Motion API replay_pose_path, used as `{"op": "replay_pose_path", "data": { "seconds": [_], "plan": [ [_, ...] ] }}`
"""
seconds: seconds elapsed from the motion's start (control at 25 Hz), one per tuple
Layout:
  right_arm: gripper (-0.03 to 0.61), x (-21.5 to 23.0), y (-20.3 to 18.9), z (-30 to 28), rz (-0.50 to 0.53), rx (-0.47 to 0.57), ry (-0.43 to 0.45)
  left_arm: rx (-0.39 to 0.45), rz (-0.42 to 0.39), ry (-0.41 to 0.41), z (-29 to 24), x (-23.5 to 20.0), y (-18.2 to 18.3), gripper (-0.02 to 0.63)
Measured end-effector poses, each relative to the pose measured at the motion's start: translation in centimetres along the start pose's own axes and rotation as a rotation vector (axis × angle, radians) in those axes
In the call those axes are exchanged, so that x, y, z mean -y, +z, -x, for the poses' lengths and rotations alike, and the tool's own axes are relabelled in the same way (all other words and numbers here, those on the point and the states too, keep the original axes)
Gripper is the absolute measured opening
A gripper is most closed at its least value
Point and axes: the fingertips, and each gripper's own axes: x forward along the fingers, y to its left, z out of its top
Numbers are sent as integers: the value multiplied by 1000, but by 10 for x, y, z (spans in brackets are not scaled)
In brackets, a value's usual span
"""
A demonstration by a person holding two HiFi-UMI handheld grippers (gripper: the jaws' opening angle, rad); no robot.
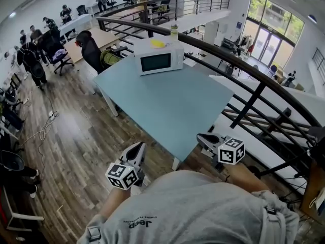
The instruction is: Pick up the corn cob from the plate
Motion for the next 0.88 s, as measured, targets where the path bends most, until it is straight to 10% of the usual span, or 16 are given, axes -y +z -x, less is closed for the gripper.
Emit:
{"op": "replay_pose_path", "data": {
  "seconds": [0.88],
  "plan": [
    [15,254,83,-90,-19,-54,247,-31,3,236,-229,-28,35,18]
  ]
}}
